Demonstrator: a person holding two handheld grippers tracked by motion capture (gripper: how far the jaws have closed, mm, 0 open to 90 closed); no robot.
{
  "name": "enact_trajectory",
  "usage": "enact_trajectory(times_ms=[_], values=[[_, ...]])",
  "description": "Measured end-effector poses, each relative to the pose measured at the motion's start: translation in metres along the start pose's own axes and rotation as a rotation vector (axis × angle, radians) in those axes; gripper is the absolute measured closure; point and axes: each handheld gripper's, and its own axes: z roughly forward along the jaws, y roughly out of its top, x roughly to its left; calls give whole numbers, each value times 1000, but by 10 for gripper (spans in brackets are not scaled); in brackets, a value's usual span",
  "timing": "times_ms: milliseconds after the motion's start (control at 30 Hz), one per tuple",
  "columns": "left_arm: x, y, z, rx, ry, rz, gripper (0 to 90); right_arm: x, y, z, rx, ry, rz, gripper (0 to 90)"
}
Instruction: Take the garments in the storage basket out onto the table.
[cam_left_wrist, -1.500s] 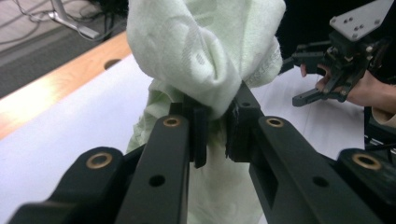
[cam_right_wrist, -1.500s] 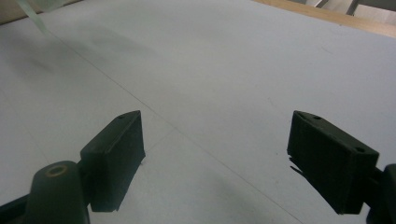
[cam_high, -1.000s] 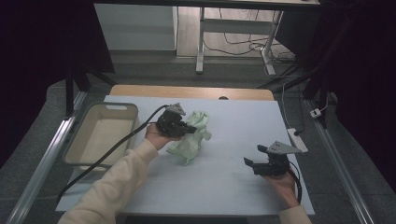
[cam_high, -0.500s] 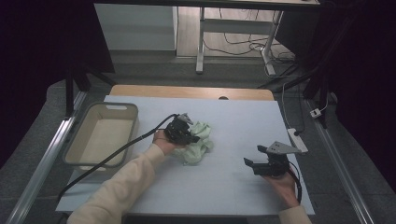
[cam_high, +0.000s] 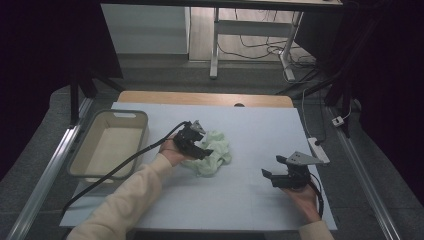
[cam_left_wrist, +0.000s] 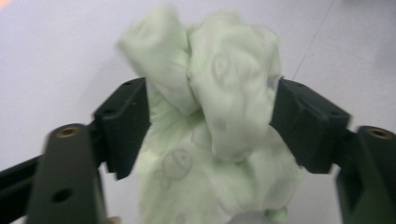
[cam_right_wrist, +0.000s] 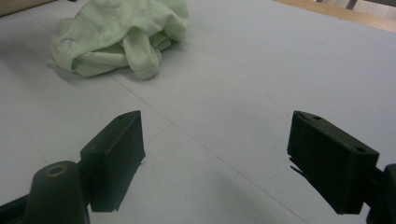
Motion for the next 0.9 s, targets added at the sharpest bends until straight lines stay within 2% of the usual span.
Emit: enact_trajectory(times_ms=[433,667,900], values=[[-2,-16,-49,-90,20,-27,258,2,1,-1,-8,-1,-8,187],[-5,-34,-76,-111,15,-28,258,1,1,-2,-20,-2,-3,187],[-9,-60,-108,-159,62,-49,262,4,2,-4,-29,0,-16,188]])
